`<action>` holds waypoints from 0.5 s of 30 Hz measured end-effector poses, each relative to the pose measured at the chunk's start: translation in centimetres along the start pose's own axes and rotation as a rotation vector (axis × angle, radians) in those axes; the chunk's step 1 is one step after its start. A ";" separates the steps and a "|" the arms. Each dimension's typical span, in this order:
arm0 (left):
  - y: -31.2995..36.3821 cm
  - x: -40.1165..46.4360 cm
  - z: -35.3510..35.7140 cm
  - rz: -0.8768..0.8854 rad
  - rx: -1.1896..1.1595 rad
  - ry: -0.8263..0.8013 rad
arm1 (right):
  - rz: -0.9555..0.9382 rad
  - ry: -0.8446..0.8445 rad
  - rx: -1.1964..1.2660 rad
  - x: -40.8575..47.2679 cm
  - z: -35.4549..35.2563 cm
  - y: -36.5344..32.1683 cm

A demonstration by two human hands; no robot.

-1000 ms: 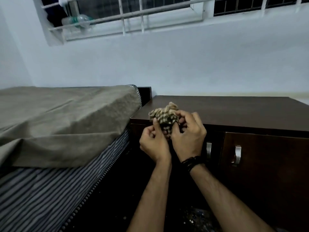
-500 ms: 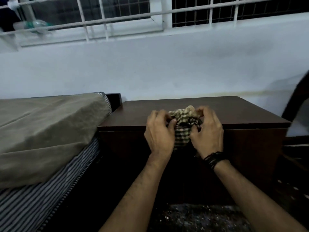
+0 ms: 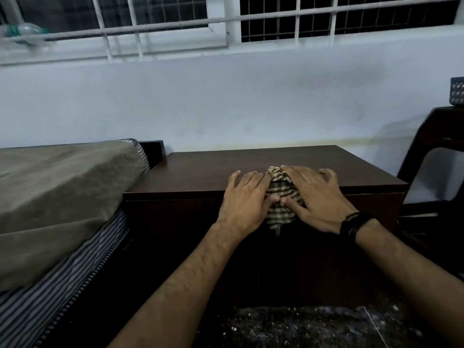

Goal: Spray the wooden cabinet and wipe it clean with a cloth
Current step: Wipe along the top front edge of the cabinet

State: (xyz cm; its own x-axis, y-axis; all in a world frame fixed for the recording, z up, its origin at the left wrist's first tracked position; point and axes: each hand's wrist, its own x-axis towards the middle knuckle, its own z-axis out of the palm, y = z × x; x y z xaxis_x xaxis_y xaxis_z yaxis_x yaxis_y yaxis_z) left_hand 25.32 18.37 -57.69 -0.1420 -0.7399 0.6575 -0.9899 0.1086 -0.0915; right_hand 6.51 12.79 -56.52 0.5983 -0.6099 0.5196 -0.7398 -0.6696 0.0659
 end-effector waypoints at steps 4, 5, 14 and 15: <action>-1.8 -0.3 -0.7 0.014 0.042 -0.106 | -0.036 -0.014 -0.050 1.3 0.5 -0.6; -2.0 -0.4 -1.0 0.009 0.043 -0.105 | -0.041 -0.005 -0.060 1.4 0.6 -1.0; -7.8 -3.0 -4.8 -0.073 0.175 -0.202 | -0.173 0.049 -0.096 4.8 1.7 -8.8; -8.8 -3.4 -5.3 -0.089 0.190 -0.215 | -0.191 0.041 -0.086 5.5 1.8 -10.0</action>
State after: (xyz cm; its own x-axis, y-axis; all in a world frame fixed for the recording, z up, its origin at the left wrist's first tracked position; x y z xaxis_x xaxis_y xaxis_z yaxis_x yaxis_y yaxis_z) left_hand 34.49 23.45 -55.20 -0.0316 -0.8668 0.4977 -0.9785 -0.0748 -0.1924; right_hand 17.73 15.40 -55.85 0.7186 -0.4565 0.5246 -0.6387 -0.7315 0.2384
